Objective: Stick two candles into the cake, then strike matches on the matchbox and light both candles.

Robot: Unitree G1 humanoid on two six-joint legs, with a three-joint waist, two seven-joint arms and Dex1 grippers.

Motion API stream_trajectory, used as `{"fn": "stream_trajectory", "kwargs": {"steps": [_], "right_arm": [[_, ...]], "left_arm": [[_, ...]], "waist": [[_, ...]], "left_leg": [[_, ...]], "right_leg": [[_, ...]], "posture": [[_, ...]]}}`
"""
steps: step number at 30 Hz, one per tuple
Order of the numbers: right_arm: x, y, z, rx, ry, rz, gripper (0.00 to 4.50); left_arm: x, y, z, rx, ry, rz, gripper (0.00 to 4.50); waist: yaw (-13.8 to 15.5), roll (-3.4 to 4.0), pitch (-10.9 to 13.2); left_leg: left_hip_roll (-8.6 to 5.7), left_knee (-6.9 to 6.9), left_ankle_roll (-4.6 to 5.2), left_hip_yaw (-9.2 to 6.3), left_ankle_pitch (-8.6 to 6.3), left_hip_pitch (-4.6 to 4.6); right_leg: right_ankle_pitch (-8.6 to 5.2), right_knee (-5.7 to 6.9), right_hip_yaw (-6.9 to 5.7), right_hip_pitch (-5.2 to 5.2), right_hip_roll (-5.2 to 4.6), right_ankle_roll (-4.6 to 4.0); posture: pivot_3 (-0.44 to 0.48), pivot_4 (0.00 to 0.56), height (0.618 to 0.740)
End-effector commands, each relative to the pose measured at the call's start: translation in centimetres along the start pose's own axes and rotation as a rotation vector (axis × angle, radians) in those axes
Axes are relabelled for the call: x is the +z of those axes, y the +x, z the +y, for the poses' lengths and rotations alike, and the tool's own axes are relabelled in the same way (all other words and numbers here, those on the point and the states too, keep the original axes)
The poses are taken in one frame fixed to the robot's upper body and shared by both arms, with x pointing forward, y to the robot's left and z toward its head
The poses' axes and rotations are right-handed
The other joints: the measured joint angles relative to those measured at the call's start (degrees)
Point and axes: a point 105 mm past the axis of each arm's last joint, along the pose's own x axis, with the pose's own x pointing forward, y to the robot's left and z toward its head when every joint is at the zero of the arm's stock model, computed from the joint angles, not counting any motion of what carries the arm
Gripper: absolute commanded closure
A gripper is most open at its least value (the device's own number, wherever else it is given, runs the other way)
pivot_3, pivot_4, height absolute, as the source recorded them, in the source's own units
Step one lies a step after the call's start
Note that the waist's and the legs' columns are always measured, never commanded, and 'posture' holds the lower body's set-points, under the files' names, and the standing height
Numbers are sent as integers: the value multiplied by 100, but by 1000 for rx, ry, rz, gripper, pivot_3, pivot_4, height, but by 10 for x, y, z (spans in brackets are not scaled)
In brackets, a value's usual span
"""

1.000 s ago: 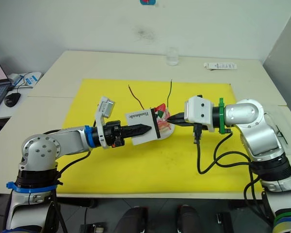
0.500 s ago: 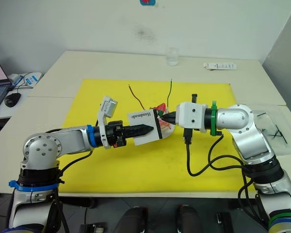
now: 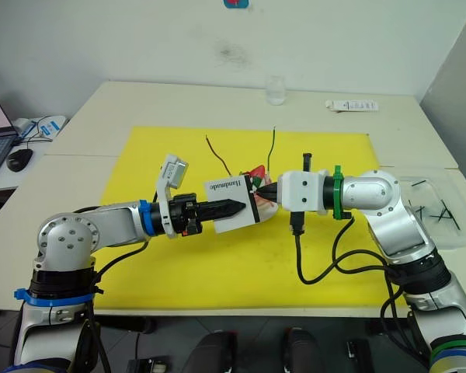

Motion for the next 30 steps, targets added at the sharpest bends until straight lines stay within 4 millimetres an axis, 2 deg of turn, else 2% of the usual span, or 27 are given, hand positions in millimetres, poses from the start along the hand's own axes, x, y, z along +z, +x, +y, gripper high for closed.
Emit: {"fn": "stream_trajectory", "kwargs": {"steps": [1,3,5,6,7,8,9,10,11,12,15,17,22,30], "right_arm": [[2,5,7,38,-47,-1,4458],[2,8,12,57,-62,0,4458],[0,7,31,172,-70,8,4458],[-5,-2,55,318,-51,41,4458],[-13,-24,89,532,-19,104,4458],[-17,-48,115,704,6,149,4458],[-17,-64,127,788,30,174,4458],[-17,-73,126,788,61,189,4458],[-17,-73,108,708,93,195,4458],[-18,-69,80,573,122,189,4458],[-11,-63,14,309,182,151,4458],[-4,-60,-9,224,221,117,4458],[0,-58,-20,159,220,92,4458],[10,-46,-25,104,194,34,4458]], "left_arm": [[14,-1,-11,-41,45,-44,4500],[15,0,-11,-41,47,-47,4500],[17,-1,-10,-39,49,-56,4500],[19,-1,-10,-39,50,-65,4500],[24,-2,-9,-38,51,-77,4500],[28,-2,-8,-35,53,-89,4500],[31,-3,-7,-32,55,-98,4500],[33,-3,-5,-23,62,-104,4500],[35,-4,-3,-14,65,-112,4500],[36,-5,-2,-8,65,-118,4500],[34,-6,-2,-10,59,-120,4500],[28,-5,-3,-17,47,-112,4500],[18,-4,-9,-32,38,-89,4500],[16,-3,-11,-35,33,-82,4500]], "waist": [[0,0,0],[1,0,0],[1,0,0],[12,0,0],[64,0,0],[153,1,1],[180,0,1],[166,3,3],[117,4,4],[51,3,4],[-144,-12,13],[-140,-20,15],[-27,-20,15],[0,-19,15]], "left_leg": [[0,0,0,0,0,0],[0,0,0,0,0,0],[0,0,0,0,0,0],[0,0,0,0,0,0],[-1,0,0,-2,0,-1],[-4,0,0,-8,0,-7],[-9,1,1,-17,0,-16],[-14,2,2,-20,-1,-19],[-17,2,3,-10,-2,-22],[-17,2,4,5,-3,-13],[-3,1,3,28,-2,24],[5,-4,0,20,0,55],[15,-16,0,0,0,59],[2,-5,-2,16,0,24]], "right_leg": [[0,0,0,0,0,0],[0,-1,1,0,0,0],[0,-1,0,0,0,0],[0,-1,0,0,0,0],[0,-3,-3,1,0,0],[-1,-9,-11,2,-1,1],[-7,-17,-31,5,-2,10],[-12,-30,-38,11,-4,18],[-12,-31,-25,11,-11,18],[-10,-28,-3,10,-18,21],[38,-25,22,9,-11,6],[41,-8,13,28,-2,-5],[20,3,-3,32,13,-38],[2,-14,6,20,-7,-8]], "posture": [[0,150,740],[0,150,740],[0,150,740],[0,150,740],[0,150,740],[0,150,740],[0,150,740],[0,150,740],[0,150,740],[0,150,740],[0,150,740],[0,150,740],[0,150,740],[0,150,740]]}}
